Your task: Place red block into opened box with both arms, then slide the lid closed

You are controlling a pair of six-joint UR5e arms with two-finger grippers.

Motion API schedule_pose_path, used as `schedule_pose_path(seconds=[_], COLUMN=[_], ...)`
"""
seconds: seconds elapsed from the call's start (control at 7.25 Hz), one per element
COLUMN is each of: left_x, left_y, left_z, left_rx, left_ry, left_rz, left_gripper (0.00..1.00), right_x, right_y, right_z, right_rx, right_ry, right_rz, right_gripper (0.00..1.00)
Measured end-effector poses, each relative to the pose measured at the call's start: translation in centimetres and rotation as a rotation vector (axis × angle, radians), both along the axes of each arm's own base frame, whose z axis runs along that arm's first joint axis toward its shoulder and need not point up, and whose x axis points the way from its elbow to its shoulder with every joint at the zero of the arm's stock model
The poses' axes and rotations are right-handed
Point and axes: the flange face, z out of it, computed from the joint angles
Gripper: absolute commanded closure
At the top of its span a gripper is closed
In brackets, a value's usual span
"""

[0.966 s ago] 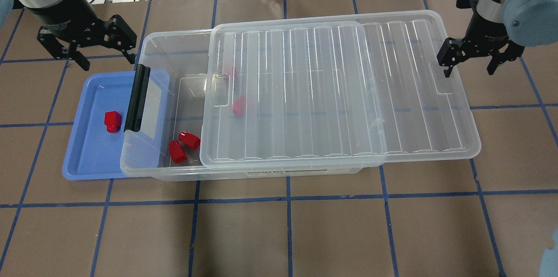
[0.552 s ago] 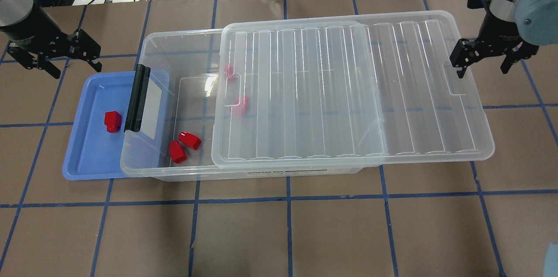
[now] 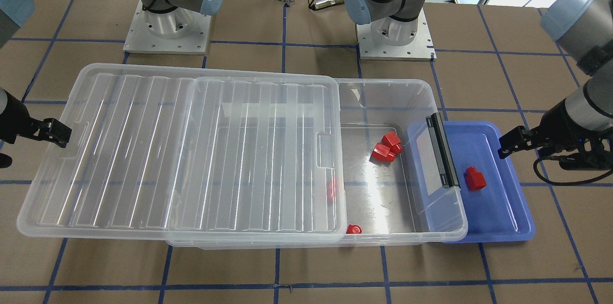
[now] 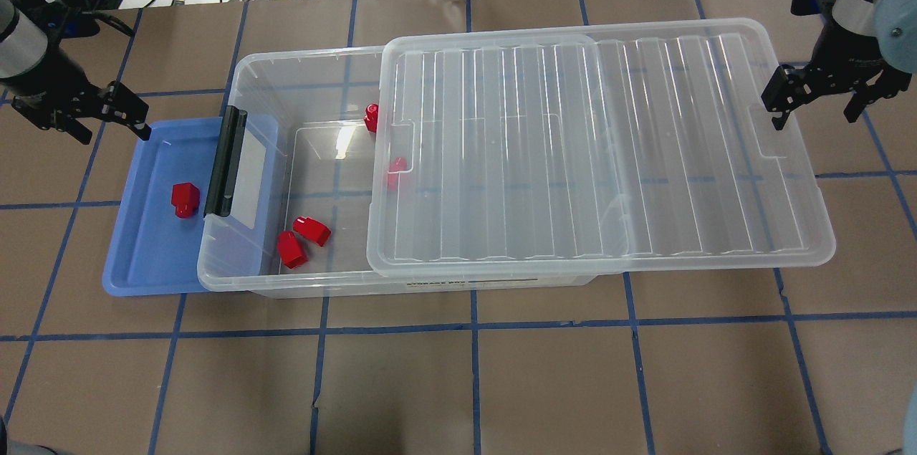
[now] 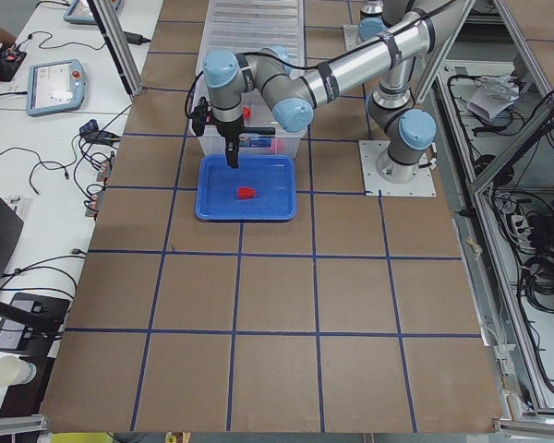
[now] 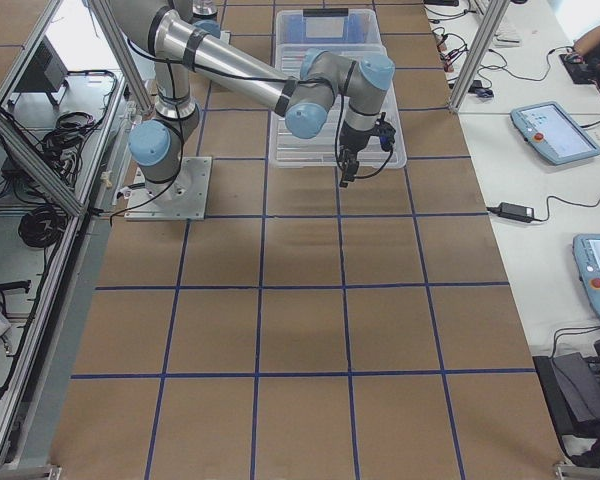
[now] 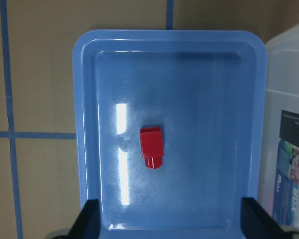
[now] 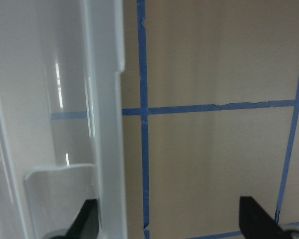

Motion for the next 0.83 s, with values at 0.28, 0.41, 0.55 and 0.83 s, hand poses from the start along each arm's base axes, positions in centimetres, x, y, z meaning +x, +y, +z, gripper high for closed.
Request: schedule_pose_path(seconds=[0.28, 0.41, 0.55, 0.83], left_x=[1.0, 0.9, 0.6, -0.1], left_y=[0.9, 1.5, 1.9, 2.2], left_z=[-5.2, -7.4, -9.7, -13.3], left_rx=[-0.039, -0.052, -0.072, -0.089], left_ry=[-0.013, -0.017, -0.006, 0.037], left_rz=[-0.001, 0.002, 0.006, 0.010], left_gripper=[0.00, 0.00, 0.00, 0.12], right_x=[0.3, 0.7, 1.4, 2.6], right_y=[0.4, 0.8, 1.4, 2.1], right_z=[1.0, 2.4, 4.1, 6.5], right_rx=[-0.016, -0.039, -0.071, -0.105], right_ry=[-0.004, -0.002, -0.010, -0.051], right_rz=[-0.007, -0.004, -0.001, 0.001], right_gripper=[0.00, 0.00, 0.00, 0.00])
